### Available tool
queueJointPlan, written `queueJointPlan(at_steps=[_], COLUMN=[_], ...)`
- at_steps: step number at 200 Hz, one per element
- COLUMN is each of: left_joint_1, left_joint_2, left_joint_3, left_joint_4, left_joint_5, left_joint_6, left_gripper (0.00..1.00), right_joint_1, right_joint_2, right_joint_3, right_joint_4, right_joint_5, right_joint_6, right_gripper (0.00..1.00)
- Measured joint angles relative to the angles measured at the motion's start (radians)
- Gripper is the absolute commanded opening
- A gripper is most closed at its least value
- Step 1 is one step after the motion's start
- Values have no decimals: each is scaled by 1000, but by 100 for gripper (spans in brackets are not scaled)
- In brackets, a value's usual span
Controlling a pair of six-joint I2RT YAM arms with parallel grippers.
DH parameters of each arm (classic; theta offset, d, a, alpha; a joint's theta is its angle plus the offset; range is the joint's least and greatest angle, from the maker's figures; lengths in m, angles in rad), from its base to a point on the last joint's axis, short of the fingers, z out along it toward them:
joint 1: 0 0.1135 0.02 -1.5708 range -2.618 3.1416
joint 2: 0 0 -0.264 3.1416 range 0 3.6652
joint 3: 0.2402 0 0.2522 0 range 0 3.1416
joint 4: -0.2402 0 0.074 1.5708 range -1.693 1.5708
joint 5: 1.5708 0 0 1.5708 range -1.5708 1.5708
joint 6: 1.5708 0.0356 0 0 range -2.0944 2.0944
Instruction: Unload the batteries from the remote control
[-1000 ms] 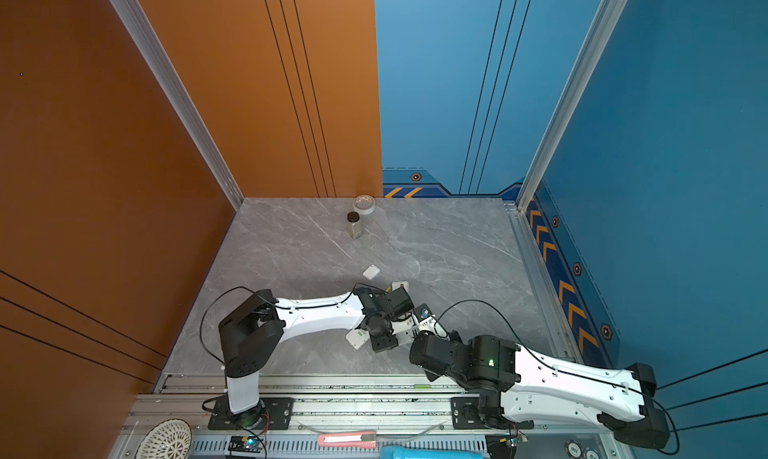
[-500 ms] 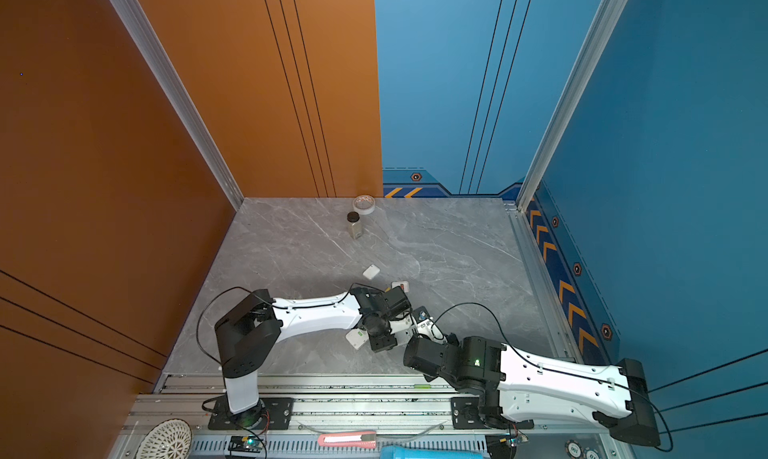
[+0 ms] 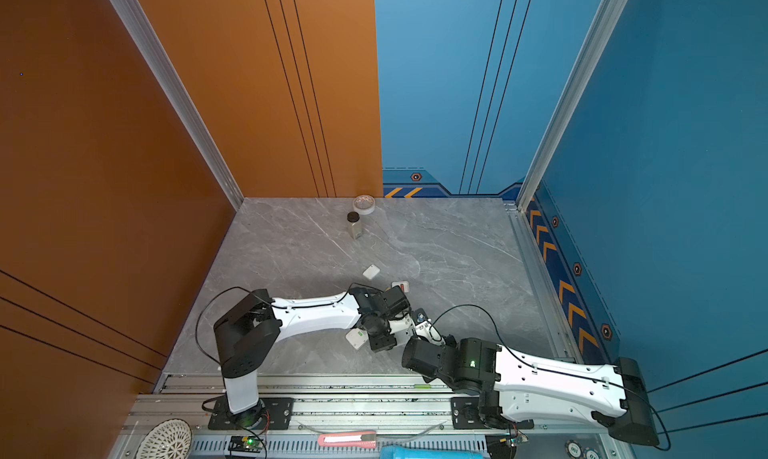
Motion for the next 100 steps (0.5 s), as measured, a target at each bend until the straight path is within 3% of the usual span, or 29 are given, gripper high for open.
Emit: queueJointPlan(at_steps=[100], left_joint_1=[12], left_joint_2=[0], left_joint_3=[-5], left_joint_4=[5], left_joint_5=[29], left_joint_6=[21], left_gripper=[2], right_joint_1=[-31], right_joint_2=[-21], right_joint_3=[-7], right_joint_4=[25], right_joint_5=[7], right_joint_6=[-15], right_gripper=[0])
